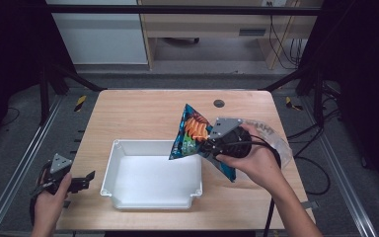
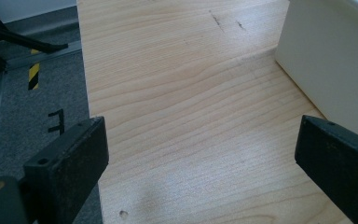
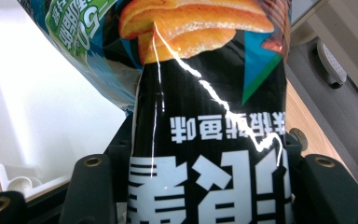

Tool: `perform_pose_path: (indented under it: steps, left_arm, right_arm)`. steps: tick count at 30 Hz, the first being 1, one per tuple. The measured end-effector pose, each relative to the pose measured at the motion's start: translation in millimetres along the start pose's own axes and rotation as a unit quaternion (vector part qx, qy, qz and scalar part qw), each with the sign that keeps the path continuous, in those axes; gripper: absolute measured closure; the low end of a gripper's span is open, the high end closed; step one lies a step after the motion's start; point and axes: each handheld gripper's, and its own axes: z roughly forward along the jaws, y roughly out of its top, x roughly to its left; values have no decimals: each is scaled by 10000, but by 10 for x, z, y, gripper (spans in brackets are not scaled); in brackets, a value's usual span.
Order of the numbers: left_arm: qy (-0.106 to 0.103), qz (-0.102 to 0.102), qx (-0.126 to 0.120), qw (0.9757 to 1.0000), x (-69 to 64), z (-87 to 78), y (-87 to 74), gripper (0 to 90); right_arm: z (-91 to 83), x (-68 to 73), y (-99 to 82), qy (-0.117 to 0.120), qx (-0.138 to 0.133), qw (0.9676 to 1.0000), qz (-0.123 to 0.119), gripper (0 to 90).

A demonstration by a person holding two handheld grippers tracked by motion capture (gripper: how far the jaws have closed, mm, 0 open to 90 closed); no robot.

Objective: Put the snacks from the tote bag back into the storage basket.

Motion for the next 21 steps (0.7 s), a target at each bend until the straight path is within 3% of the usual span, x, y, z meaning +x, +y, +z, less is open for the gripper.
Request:
perform_pose_path:
  steps: [21]
  left_arm:
    - [23, 18, 9, 10000, 1, 0, 1, 26]
  right_arm:
    - [23, 129, 144, 120, -65, 9998, -174, 438]
